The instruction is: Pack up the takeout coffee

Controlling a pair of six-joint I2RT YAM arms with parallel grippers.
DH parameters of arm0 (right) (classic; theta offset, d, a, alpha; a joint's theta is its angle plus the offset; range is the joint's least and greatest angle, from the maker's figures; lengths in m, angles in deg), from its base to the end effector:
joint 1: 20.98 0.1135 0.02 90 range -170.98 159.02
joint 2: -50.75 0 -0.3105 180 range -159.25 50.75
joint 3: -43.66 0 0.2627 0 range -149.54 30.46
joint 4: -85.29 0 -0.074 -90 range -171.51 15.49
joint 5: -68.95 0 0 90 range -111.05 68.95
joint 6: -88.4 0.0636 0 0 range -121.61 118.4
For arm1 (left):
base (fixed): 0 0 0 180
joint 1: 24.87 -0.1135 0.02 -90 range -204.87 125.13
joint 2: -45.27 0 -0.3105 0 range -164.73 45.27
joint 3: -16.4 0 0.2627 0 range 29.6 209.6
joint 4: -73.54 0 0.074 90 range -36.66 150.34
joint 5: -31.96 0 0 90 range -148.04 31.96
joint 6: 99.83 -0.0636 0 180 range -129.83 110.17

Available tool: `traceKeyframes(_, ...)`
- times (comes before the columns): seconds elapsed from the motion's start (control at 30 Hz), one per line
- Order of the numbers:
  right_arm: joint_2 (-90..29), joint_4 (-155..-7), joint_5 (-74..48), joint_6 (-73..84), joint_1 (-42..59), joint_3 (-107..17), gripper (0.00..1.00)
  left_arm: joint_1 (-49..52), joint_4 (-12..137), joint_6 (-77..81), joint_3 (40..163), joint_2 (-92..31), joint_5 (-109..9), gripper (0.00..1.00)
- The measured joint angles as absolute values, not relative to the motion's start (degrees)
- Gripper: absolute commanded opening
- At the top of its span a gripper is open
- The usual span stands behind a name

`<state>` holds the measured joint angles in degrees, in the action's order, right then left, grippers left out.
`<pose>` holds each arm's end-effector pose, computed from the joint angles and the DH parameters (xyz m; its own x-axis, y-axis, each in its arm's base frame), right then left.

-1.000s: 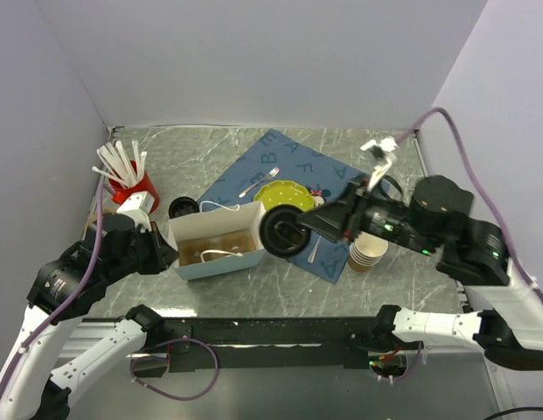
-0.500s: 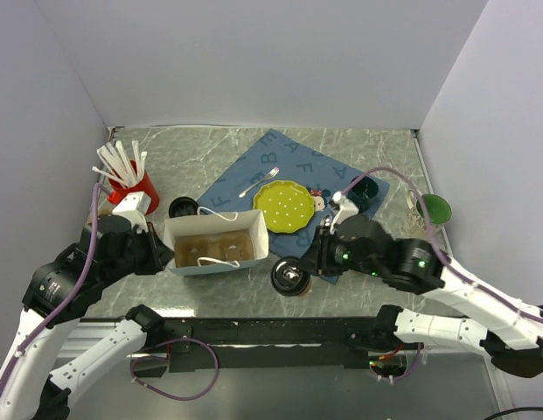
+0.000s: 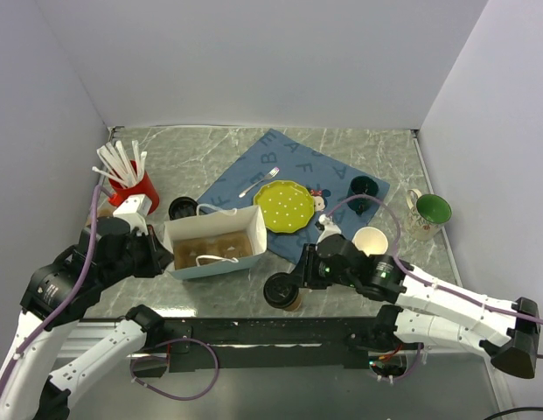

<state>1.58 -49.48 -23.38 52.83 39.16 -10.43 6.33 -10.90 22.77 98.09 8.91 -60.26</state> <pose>0.0937 0.1579 0.2820 -0.8796 0.1002 -0.4650 -0.2331 0.7614 0.6050 0.0538 -0.0297 0.3976 -0.7196 -0.1936 -0.6669 0.1237 0.9092 -0.3975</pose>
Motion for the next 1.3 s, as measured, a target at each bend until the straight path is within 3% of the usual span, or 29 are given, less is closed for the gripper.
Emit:
traceKeyframes(0.17, 2.33, -56.49, -23.14, 54.36, 37.84, -2.82, 0.01, 6.33, -10.81, 22.24, 98.09, 8.91, -60.23, 0.01)
traceKeyframes(0.23, 2.68, -58.16, -23.03, 55.30, 37.39, -0.81, 0.07, 6.33, -10.75, 22.13, 98.09, 8.91, -60.21, 0.01)
traceKeyframes(0.3, 3.29, -59.01, -23.01, 55.76, 37.10, -0.11, 0.20, 6.33, -10.68, 22.02, 98.09, 8.91, -60.21, 0.01)
traceKeyframes(0.6, 4.84, -56.56, -24.75, 57.38, 37.08, 0.02, 0.58, 6.33, -10.62, 20.32, 98.09, 8.91, -59.80, 0.01)
traceKeyframes(0.7, 5.58, -52.63, -26.11, 57.55, 37.08, -1.05, 0.67, 6.33, -10.62, 19.77, 98.09, 8.96, -59.62, 0.01)
traceKeyframes(0.93, 4.49, -39.40, -29.67, 53.07, 37.08, -15.65, 0.68, 6.33, -10.47, 19.36, 98.09, 9.61, -59.43, 0.01)
traceKeyframes(1.1, -4.45, -29.20, -30.37, 48.50, 39.24, -30.40, 0.73, 6.33, -10.33, 19.27, 98.09, 10.64, -59.38, 0.01)
traceKeyframes(1.3, -17.41, -20.56, -30.87, 46.95, 46.02, -37.44, 0.77, 6.33, -10.22, 18.26, 98.09, 11.40, -59.38, 0.01)
